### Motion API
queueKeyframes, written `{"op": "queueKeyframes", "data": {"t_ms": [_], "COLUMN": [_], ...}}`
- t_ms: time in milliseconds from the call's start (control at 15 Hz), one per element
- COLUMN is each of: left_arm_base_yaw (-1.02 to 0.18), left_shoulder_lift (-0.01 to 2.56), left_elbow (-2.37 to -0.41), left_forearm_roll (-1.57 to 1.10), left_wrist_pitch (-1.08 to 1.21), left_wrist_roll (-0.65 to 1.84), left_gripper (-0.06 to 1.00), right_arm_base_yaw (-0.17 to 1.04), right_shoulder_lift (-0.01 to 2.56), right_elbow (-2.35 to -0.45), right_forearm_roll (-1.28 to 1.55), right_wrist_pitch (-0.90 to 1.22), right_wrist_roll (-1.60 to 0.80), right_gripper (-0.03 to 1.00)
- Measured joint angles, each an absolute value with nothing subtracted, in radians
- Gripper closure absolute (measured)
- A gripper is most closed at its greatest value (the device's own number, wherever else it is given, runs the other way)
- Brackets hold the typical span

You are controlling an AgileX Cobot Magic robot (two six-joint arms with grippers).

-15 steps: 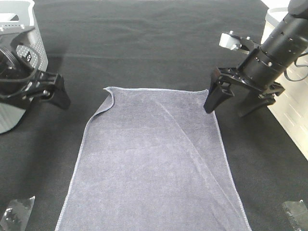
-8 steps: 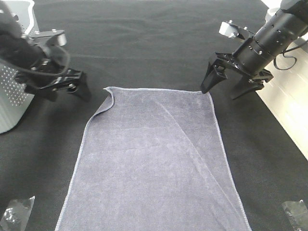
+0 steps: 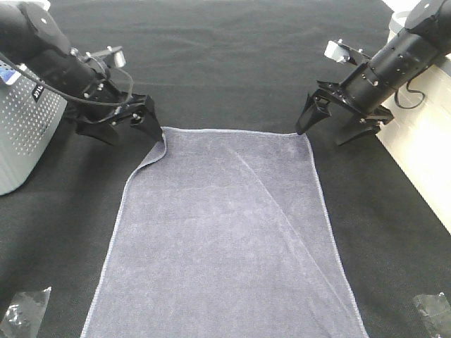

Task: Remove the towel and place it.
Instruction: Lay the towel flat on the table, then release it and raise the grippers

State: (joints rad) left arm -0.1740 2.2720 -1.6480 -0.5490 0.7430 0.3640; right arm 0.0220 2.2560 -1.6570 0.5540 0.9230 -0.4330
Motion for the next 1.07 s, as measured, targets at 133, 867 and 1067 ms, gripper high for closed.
{"op": "queueKeyframes", "data": {"t_ms": [133, 867, 1067], "left_arm_base_yaw": [-0.174, -0.169, -0.169], "left_shoulder_lift": [2.314, 2.355, 2.355], "left_elbow": [-1.673, -1.69, -1.69], "left_forearm_roll": [-0.562, -0.65, -0.65], "left_wrist_pitch": [0.75, 0.747, 0.745], "left_wrist_roll": [0.366, 0.447, 0.447], "left_gripper": [0.08, 0.08, 0.08], "right_arm_base_yaw": [0.022, 0.03, 0.03], "right_shoulder_lift": [2.283, 2.374, 2.375], "right_elbow": [-1.69, -1.731, -1.731], "right_forearm_roll": [0.571, 0.581, 0.58], "right_wrist_pitch": [0.927, 0.883, 0.872], "right_wrist_roll": [-0.439, -0.457, -0.457], "right_gripper": [0.11, 0.12, 0.12]}}
